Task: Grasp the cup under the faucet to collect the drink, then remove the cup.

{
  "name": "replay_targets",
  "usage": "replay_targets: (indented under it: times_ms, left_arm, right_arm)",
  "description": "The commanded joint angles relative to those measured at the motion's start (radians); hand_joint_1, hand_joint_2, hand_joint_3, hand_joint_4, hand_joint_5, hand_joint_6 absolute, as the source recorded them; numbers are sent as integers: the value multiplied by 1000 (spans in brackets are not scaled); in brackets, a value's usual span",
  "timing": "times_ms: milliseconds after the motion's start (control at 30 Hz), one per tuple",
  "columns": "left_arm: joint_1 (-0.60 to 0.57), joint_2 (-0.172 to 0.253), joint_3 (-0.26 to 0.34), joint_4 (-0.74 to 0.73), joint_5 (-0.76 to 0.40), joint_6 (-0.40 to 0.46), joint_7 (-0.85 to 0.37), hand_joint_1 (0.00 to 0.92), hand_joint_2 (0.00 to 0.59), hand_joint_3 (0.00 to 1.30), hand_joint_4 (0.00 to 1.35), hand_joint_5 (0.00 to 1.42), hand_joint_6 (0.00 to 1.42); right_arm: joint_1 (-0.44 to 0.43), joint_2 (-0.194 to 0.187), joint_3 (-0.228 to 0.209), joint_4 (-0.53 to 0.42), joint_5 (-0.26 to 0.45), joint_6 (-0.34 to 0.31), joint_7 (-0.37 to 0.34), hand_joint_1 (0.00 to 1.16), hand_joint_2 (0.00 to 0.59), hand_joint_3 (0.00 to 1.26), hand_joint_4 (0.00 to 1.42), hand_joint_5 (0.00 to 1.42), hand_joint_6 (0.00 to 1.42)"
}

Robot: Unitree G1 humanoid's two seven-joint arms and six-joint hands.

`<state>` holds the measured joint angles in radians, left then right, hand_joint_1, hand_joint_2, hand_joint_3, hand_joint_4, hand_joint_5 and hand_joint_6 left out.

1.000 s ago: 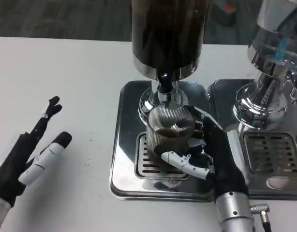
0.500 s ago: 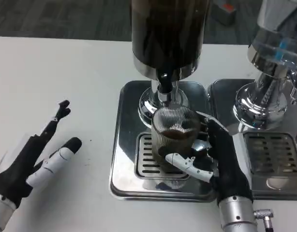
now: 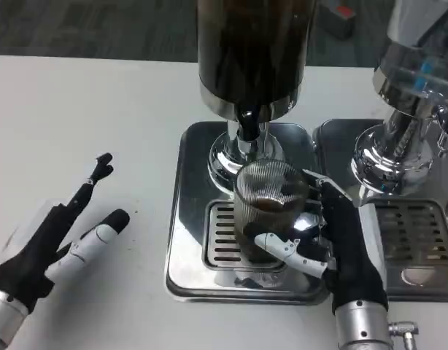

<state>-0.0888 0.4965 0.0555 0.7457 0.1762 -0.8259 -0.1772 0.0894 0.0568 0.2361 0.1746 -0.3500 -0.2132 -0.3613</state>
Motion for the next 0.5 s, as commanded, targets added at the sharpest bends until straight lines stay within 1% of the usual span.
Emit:
replay_targets:
  times_ms: [33, 100, 167, 300, 500]
  left_arm:
    - [-8, 13, -14, 8, 30, -24, 22, 0, 135, 0, 0, 0, 0]
    - [-8, 13, -14, 7, 38, -27, 27, 0, 135, 0, 0, 0, 0]
    - [-8, 12, -16, 9, 42, -28, 28, 0, 135, 0, 0, 0, 0]
    - [-7, 11, -22, 12, 45, -27, 30, 0, 135, 0, 0, 0, 0]
    - [-10, 22, -39, 10, 56, -27, 35, 0, 135, 0, 0, 0, 0]
  right_arm:
    - [1, 20, 2, -61, -22, -18, -23, 978, 198, 400, 551, 628, 933]
    - [12, 11, 11, -91, -60, -5, -31, 978, 199, 398, 548, 628, 934]
    - [20, 11, 13, -109, -73, 2, -28, 977, 201, 398, 547, 628, 935]
    - [28, 12, 7, -120, -69, 9, -17, 977, 203, 398, 547, 628, 937]
    - [47, -1, 12, -139, -74, 30, 7, 973, 214, 389, 547, 628, 938]
